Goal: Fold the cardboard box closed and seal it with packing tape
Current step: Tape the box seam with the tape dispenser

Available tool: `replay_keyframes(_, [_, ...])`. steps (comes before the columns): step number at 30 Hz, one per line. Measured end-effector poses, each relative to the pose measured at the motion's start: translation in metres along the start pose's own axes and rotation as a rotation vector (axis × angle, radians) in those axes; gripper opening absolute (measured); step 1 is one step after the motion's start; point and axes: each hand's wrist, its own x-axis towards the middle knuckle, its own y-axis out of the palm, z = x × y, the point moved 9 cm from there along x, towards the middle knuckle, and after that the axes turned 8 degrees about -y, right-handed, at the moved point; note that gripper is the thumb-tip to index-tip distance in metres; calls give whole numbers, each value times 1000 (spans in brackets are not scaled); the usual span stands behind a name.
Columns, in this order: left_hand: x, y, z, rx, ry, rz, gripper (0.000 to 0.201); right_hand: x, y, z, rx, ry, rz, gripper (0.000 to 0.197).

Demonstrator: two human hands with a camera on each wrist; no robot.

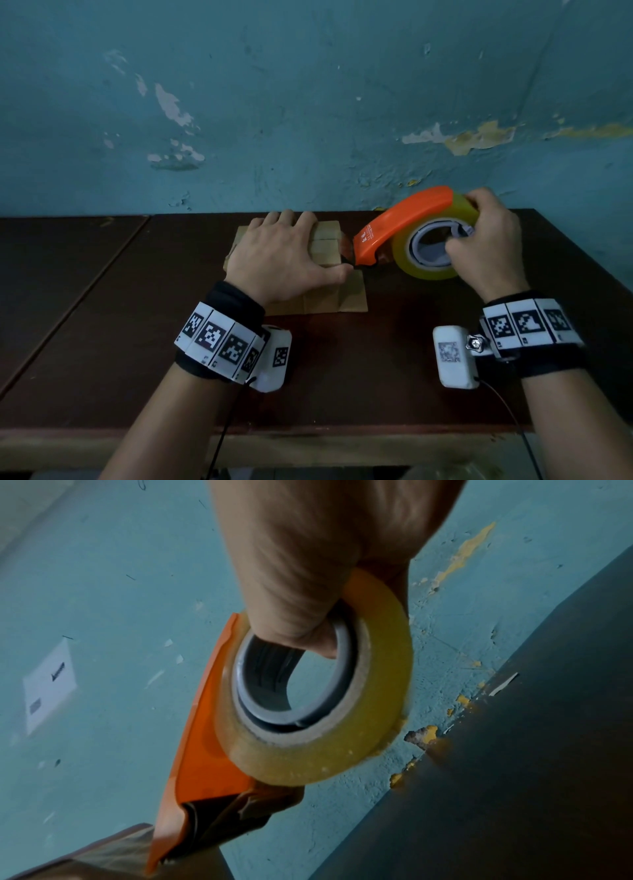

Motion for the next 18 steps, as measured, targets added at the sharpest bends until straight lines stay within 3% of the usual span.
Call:
replay_keyframes(7, [1, 0, 0, -1, -2, -2, 96, -1, -3, -4, 22, 41, -40, 41])
replay_keyframes(18, [1, 1, 1, -23, -6, 16, 94, 1, -10, -12, 121, -2, 19, 46])
